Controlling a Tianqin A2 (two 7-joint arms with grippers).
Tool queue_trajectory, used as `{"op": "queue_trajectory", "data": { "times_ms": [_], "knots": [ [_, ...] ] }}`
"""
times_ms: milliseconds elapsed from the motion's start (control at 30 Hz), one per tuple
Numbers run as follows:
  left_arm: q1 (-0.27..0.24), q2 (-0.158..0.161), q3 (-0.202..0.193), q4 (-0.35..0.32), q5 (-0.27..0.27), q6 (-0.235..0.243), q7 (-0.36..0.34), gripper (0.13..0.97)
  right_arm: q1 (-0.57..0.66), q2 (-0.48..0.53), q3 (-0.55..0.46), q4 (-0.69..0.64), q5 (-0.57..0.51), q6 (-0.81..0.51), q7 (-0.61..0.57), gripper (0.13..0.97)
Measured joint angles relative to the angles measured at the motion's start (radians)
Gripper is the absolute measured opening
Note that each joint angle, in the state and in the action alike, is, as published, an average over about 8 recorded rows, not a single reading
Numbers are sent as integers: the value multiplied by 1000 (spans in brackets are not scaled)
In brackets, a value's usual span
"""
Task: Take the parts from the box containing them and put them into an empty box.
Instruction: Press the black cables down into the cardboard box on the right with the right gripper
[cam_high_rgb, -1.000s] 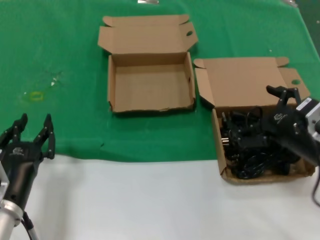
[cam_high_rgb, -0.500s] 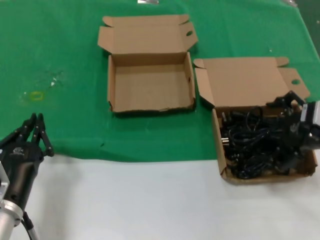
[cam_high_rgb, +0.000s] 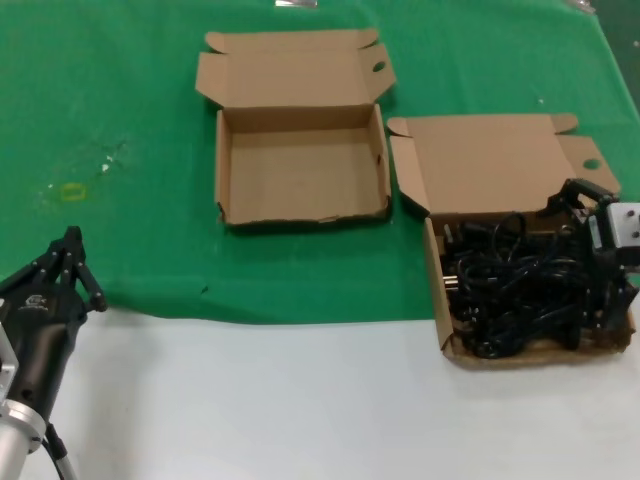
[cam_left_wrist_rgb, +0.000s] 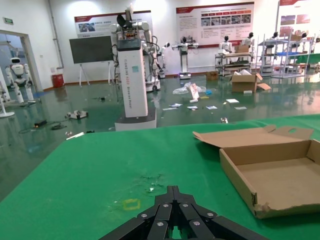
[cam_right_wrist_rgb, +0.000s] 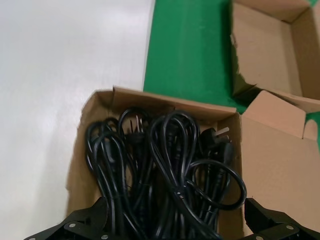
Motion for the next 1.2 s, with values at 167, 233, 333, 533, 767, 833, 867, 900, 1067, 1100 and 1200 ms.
{"op": "queue_trajectory", "data": {
  "times_ms": [167,233,333,533,767,833,867,900,1067,1100,1200],
  "knots": [
    [0,0,0,0,0,0,0,144,41,-73,6,-82,-67,-22,-65,966],
    [0,0,0,0,0,0,0,144,50,-97,12,-106,-83,-26,-83,966],
    [0,0,0,0,0,0,0,144,59,-127,21,-134,-101,-31,-103,964],
    [0,0,0,0,0,0,0,144,66,-166,42,-167,-124,-36,-125,958],
    [0,0,0,0,0,0,0,144,63,-182,65,-181,-145,-39,-132,911],
    [0,0,0,0,0,0,0,144,59,-183,71,-181,-150,-42,-131,893],
    [0,0,0,0,0,0,0,144,57,-182,74,-180,-152,-43,-130,883],
    [0,0,0,0,0,0,0,144,55,-181,77,-178,-155,-45,-129,883],
    [0,0,0,0,0,0,0,144,45,-175,89,-168,-165,-54,-122,793],
    [0,0,0,0,0,0,0,144,44,-174,91,-166,-168,-55,-120,775],
    [0,0,0,0,0,0,0,144,38,-170,96,-162,-174,-59,-116,739]
  ]
}}
